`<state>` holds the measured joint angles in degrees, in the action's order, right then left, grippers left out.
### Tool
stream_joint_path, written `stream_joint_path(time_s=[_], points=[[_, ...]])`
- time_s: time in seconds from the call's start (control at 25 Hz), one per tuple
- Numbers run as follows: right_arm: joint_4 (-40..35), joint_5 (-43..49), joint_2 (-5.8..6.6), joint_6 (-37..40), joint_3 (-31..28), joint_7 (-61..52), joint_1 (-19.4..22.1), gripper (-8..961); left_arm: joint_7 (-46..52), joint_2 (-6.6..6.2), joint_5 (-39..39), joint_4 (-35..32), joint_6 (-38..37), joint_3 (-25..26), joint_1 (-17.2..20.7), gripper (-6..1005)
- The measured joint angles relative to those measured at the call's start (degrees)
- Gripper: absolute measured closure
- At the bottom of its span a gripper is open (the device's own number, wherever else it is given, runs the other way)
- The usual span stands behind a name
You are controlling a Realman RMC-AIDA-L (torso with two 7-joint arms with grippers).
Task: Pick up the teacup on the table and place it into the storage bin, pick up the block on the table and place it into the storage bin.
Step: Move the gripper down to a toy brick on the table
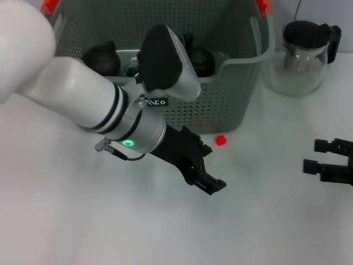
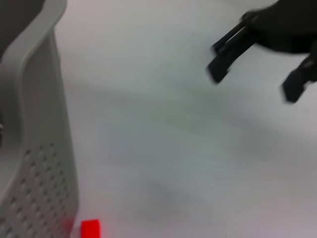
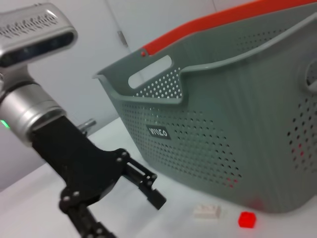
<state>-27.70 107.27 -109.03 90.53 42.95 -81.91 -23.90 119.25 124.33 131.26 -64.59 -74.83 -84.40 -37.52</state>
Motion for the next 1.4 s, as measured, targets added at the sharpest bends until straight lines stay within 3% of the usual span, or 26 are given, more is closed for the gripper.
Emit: stream_joint_path(time_s=[0.12, 0.28, 0.56, 1.4], points=[[0.02, 1.02, 1.12, 2.02, -0.08, -0.58, 0.30, 38, -0.03, 0.10, 0.79, 1.35, 3.71, -1.86, -0.07, 158], [-0.30, 2.95, 1.40, 3.31, -0.99, -1.35, 0.38, 37, 0.05, 0.11, 1.25, 3.42, 7.33, -2.47, -0.40, 158], [-0.34, 4.09, 1.38, 3.01, -2.34, -2.07, 0.39, 37, 0.49, 0.23, 2.30, 9.33, 12.47, -2.57, -2.40, 157], [-0.33, 4.18, 0.93, 1.66, -3.02, -2.12, -0.15, 37, 0.55, 0.21, 2.33, 15.44, 22.55, -5.27, -3.44, 158]])
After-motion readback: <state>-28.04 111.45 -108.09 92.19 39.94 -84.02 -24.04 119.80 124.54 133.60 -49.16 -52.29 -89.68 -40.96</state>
